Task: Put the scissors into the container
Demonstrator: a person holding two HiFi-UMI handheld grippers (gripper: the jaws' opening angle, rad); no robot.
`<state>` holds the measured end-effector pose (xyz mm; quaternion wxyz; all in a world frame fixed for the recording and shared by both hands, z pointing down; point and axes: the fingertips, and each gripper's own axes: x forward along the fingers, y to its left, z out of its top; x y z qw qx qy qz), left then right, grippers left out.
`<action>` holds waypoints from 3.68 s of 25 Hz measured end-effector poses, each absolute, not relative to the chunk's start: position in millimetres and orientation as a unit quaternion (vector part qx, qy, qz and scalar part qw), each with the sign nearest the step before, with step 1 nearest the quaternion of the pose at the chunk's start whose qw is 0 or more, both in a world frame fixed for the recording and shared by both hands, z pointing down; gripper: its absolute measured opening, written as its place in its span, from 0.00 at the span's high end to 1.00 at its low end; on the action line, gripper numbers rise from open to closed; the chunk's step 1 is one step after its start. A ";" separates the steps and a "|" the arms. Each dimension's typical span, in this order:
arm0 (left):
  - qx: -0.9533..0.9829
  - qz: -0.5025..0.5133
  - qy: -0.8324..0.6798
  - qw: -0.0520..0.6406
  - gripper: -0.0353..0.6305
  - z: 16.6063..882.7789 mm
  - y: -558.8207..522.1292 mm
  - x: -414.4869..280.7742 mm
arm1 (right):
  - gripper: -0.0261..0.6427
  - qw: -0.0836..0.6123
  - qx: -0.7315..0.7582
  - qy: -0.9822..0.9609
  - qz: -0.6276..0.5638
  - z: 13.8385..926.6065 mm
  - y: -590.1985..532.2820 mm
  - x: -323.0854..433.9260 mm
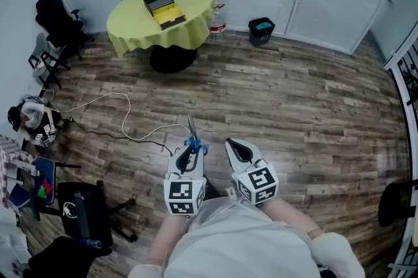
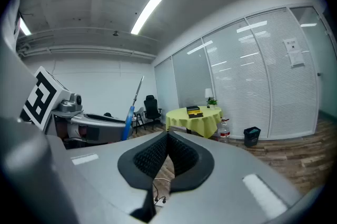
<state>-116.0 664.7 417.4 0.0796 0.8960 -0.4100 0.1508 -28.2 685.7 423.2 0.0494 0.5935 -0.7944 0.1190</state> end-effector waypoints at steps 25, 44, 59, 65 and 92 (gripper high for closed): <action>0.889 0.172 -0.408 0.115 0.82 445.3 531.8 -136.6 | 0.96 0.050 0.601 -0.778 0.172 455.2 558.6 -37.3; 0.880 0.168 -0.422 0.143 0.82 451.4 293.1 -216.8 | 0.96 0.093 0.597 -0.772 0.197 465.3 326.9 -100.6; 0.840 0.160 -0.501 0.133 0.82 449.2 161.8 -157.7 | 0.96 0.072 0.541 -0.819 0.180 461.5 157.7 -29.0; 0.822 0.140 -0.535 0.135 0.82 443.7 89.7 -93.7 | 0.96 0.081 0.525 -0.831 0.165 455.6 76.8 50.3; 0.803 0.141 -0.550 0.178 0.82 472.7 -162.2 8.5 | 0.96 0.105 0.524 -0.822 0.199 490.0 -173.1 165.3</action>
